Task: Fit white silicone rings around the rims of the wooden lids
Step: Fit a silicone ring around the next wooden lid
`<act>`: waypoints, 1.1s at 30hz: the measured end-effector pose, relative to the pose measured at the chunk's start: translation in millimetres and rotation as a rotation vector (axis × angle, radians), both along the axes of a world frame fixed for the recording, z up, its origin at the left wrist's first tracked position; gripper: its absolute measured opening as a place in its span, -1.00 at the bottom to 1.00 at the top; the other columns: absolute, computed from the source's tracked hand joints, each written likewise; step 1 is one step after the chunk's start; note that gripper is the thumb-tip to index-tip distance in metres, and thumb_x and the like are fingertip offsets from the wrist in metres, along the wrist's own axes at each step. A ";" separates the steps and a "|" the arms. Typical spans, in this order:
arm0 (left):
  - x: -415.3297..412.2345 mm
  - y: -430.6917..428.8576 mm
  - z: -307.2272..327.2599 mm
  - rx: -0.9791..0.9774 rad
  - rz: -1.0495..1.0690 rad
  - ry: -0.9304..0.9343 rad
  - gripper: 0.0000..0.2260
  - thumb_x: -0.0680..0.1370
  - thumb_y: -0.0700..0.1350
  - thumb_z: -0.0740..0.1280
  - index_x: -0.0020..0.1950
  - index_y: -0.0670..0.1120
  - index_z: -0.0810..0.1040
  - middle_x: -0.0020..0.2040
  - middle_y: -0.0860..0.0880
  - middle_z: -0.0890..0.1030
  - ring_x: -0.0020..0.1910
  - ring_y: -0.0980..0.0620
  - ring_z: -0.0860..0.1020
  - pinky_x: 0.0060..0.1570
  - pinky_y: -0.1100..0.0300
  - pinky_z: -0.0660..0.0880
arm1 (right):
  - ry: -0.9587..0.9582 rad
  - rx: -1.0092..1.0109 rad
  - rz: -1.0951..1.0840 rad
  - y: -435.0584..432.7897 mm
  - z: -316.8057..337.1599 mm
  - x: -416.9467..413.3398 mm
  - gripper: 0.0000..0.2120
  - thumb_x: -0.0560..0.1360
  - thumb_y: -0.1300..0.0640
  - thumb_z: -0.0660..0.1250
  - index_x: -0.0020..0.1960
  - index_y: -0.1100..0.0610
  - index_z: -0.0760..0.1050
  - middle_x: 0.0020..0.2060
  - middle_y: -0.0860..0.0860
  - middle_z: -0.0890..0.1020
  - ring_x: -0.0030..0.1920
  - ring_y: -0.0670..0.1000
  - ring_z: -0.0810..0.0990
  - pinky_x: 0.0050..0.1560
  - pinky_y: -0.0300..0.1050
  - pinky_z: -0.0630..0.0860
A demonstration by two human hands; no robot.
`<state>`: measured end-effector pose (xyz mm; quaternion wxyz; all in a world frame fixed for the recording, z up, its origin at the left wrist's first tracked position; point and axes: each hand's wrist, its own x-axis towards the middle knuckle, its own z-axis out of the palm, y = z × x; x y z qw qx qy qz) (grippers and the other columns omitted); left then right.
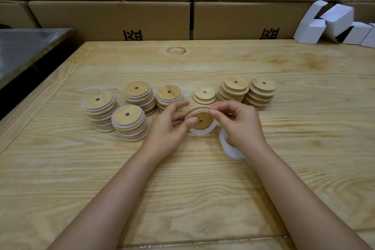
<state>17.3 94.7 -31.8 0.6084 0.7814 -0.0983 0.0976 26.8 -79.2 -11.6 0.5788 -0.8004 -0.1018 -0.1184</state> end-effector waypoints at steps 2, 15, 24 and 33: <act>0.3 0.2 -1.5 0.124 -0.022 -0.018 -0.81 0.49 -0.13 0.39 0.02 0.14 0.53 -0.08 0.16 0.65 -0.03 0.23 0.61 -0.03 0.33 0.52 | -0.031 -0.010 0.006 2.2 0.5 -1.9 -0.79 0.44 0.26 0.41 -0.24 -0.04 0.58 -0.19 -0.16 0.65 -0.11 -0.19 0.61 -0.02 -0.28 0.54; 1.7 -0.3 4.0 -0.158 0.002 0.044 -0.84 0.53 -0.32 0.29 -0.09 -0.06 0.55 -0.17 0.01 0.64 -0.15 0.20 0.62 -0.16 0.28 0.57 | 0.020 0.084 -0.013 6.8 -1.2 -3.4 -0.87 0.42 0.19 0.45 -0.23 -0.02 0.59 -0.24 -0.11 0.68 -0.18 -0.15 0.65 -0.11 -0.32 0.54; 1.4 -0.5 5.2 -0.342 -0.007 0.103 -0.87 0.56 -0.29 0.24 -0.03 -0.10 0.54 -0.16 -0.01 0.64 -0.18 0.21 0.62 -0.26 0.32 0.55 | 0.117 0.238 0.041 8.7 7.3 -4.3 -0.84 0.42 0.27 0.44 -0.28 0.06 0.60 -0.35 -0.08 0.67 -0.26 -0.14 0.62 -0.21 -0.35 0.51; 3.3 5.2 3.8 -0.476 -0.093 0.166 -0.86 0.55 -0.24 0.24 0.03 -0.12 0.56 -0.16 0.01 0.70 -0.11 0.09 0.65 -0.22 0.23 0.58 | 0.074 0.256 0.086 13.3 4.7 -7.1 -0.85 0.44 0.27 0.41 -0.24 0.06 0.58 -0.34 -0.10 0.64 -0.27 -0.16 0.59 -0.23 -0.35 0.50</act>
